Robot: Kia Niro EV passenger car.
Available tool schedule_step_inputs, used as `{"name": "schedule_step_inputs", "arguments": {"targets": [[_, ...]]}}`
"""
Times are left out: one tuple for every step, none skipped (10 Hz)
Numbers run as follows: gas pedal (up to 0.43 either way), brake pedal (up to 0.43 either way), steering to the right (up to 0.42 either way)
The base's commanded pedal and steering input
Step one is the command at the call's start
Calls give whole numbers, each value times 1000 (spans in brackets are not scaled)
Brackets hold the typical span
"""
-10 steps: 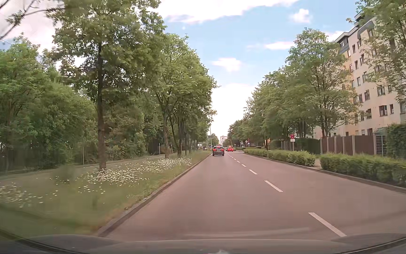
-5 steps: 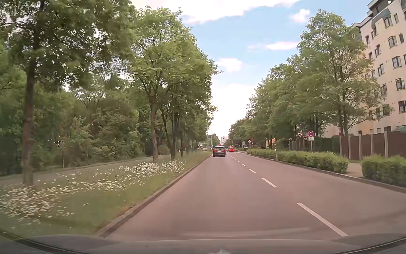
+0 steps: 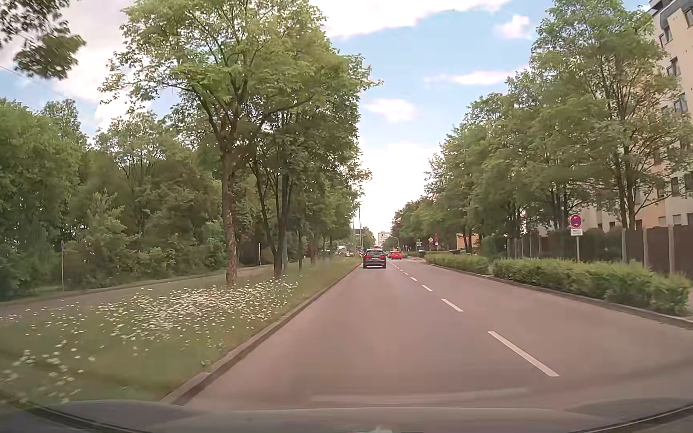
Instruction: Follow the waypoints while adhering to traffic rules and regulations
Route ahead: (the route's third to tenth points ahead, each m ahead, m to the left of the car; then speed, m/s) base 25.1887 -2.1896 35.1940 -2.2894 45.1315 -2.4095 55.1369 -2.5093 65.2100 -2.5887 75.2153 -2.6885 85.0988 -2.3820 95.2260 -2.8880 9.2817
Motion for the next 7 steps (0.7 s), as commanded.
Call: {"name": "schedule_step_inputs", "arguments": {"targets": [[0,177,-3],[0,183,-3],[0,165,-3],[0,152,-2],[0,146,-3],[0,140,-3],[0,122,-2]]}}
